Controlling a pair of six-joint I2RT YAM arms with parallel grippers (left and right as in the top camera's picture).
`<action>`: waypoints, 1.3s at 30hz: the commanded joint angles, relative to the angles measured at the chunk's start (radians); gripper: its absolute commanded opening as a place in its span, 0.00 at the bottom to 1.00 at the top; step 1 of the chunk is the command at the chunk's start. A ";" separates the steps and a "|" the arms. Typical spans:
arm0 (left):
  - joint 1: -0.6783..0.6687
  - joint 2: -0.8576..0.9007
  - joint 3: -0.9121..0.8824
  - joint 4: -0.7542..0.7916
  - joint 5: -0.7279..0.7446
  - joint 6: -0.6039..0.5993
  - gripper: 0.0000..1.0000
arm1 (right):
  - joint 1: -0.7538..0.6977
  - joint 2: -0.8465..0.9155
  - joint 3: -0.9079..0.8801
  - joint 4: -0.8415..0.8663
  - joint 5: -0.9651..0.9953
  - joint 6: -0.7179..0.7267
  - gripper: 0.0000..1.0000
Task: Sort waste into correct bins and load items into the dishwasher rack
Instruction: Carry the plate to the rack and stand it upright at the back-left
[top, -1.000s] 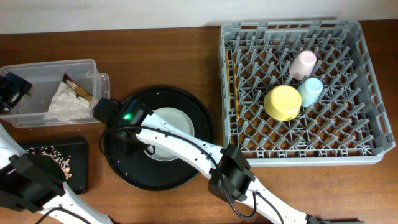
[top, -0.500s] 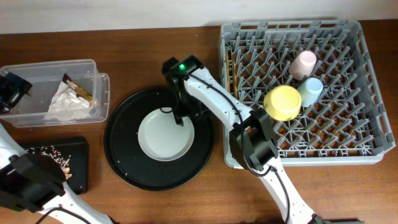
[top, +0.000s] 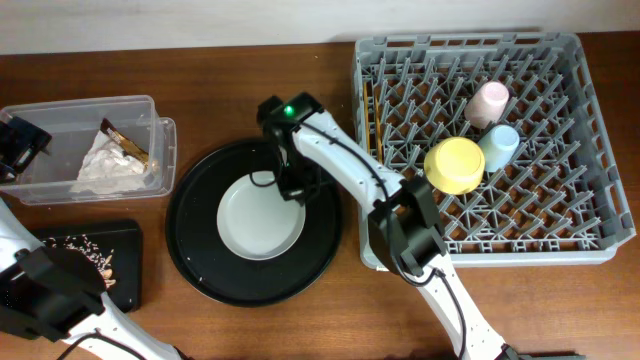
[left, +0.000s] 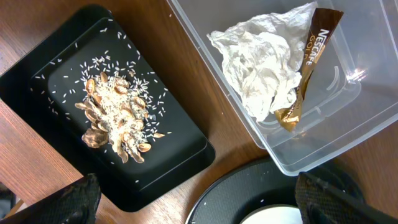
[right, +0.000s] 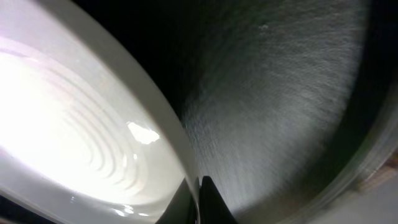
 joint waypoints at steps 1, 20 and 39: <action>0.003 -0.031 0.007 -0.001 0.000 0.016 0.99 | -0.116 -0.040 0.297 -0.134 0.021 0.007 0.04; 0.003 -0.031 0.007 -0.001 0.000 0.016 0.99 | -0.308 -0.160 0.272 -0.072 0.885 0.438 0.04; 0.003 -0.031 0.007 -0.001 0.000 0.016 0.99 | -0.420 -0.327 0.528 -0.129 0.416 0.203 0.29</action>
